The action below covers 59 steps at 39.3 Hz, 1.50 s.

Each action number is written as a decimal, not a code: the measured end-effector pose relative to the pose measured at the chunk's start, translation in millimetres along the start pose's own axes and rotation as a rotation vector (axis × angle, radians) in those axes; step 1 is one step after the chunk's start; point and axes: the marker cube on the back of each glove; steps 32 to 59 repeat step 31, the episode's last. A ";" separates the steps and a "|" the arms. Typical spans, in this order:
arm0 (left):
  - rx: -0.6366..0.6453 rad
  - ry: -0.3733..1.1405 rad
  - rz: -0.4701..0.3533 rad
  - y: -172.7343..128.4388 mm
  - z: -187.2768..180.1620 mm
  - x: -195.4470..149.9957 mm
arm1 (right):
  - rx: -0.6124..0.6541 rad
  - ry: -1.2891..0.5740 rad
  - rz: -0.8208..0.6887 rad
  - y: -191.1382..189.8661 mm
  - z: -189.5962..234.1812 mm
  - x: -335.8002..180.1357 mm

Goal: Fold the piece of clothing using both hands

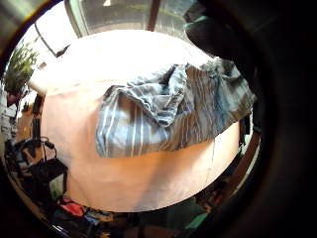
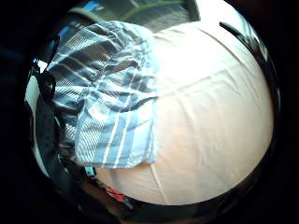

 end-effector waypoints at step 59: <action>0.113 0.041 -0.130 37.6 -15.8 -56.4 | -0.902 0.735 -0.280 153.4 140.4 -14.6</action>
